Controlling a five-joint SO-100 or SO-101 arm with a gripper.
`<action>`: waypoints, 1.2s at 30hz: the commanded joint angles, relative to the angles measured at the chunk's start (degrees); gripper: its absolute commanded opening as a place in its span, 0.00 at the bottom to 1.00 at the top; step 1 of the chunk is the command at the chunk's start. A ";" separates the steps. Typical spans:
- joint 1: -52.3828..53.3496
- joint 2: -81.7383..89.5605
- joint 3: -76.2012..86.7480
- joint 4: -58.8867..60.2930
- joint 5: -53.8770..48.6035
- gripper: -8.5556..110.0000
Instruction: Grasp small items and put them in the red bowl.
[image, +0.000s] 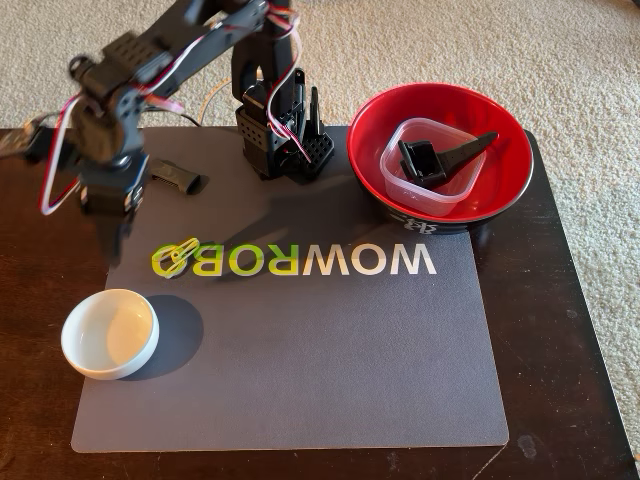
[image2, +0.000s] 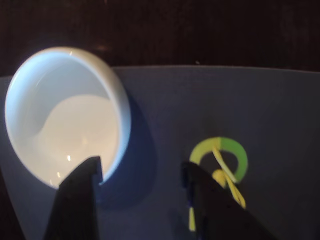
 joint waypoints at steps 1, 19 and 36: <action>1.05 -3.96 -4.22 -0.79 -0.53 0.24; -1.41 -20.21 -12.13 -1.05 -0.44 0.23; -4.92 -25.40 -20.65 9.58 -2.02 0.07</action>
